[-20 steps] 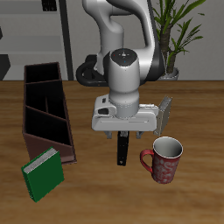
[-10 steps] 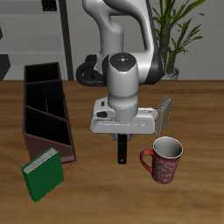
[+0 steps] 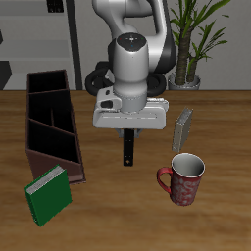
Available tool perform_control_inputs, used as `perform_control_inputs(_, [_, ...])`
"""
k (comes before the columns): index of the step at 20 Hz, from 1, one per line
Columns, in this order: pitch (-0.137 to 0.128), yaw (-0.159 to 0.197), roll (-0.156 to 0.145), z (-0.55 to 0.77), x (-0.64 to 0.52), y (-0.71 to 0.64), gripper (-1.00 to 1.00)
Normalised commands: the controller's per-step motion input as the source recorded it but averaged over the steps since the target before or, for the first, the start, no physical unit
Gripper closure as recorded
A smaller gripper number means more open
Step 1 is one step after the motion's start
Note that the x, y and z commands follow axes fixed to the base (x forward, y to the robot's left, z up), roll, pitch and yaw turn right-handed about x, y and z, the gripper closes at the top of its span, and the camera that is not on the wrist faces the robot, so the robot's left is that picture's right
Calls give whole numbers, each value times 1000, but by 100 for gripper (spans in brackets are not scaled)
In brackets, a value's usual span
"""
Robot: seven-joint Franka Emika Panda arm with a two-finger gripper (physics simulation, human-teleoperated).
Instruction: Place the black book into the right desk caddy's front compartment
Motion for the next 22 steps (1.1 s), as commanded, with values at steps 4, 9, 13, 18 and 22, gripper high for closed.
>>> perform_control_inputs(4, [-71,77,-27,455,-260,-244,100])
perform_control_inputs(9, [-59,73,-43,509,-347,-398,100])
perform_control_inputs(13, [-50,83,-68,439,-437,-566,100])
perform_control_inputs(18, [-3,57,-19,176,-429,-358,100])
perform_control_inputs(22, [10,56,-7,39,-389,-244,100])
